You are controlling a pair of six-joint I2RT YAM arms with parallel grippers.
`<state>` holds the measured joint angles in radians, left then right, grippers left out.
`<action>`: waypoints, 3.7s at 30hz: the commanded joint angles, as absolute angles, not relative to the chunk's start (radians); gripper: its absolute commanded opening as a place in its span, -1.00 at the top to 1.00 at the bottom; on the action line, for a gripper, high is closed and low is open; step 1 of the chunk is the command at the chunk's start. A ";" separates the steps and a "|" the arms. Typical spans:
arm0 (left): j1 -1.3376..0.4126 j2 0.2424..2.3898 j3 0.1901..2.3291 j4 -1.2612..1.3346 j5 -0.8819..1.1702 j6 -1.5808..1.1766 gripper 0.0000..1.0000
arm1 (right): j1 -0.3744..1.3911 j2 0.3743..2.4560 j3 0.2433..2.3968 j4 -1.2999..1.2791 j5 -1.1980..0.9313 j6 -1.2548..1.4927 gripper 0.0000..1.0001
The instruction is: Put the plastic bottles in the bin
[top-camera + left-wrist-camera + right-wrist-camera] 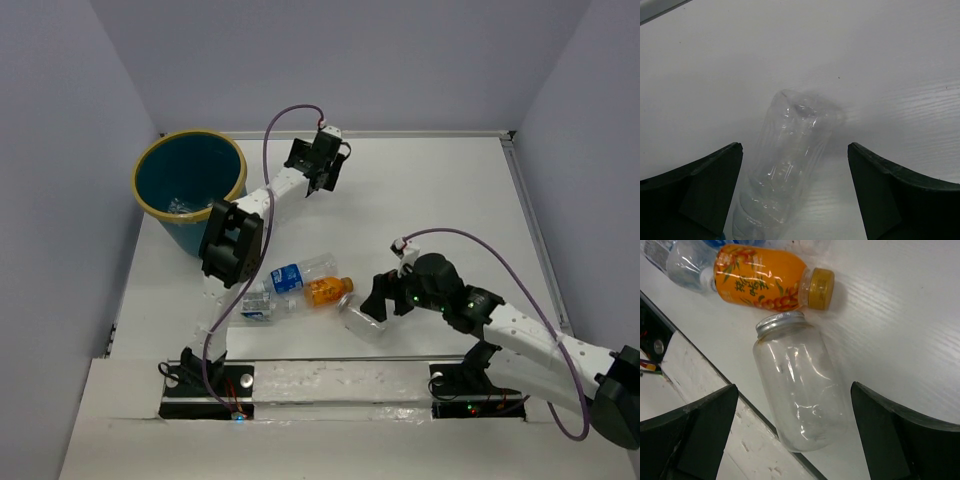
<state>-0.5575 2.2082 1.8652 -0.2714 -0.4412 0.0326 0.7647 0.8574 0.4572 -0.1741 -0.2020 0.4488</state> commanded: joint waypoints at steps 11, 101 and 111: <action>-0.480 2.306 1.942 -0.334 -0.278 0.066 -0.98 | 0.983 1.126 0.667 -0.319 0.033 0.365 -0.99; 0.040 0.805 1.072 -0.075 0.302 -0.367 -0.98 | 1.042 1.604 1.744 0.181 -0.066 0.209 -0.23; 0.014 0.827 1.229 -0.397 -0.063 -0.227 -0.98 | 1.031 1.851 1.971 0.287 0.027 0.255 -0.18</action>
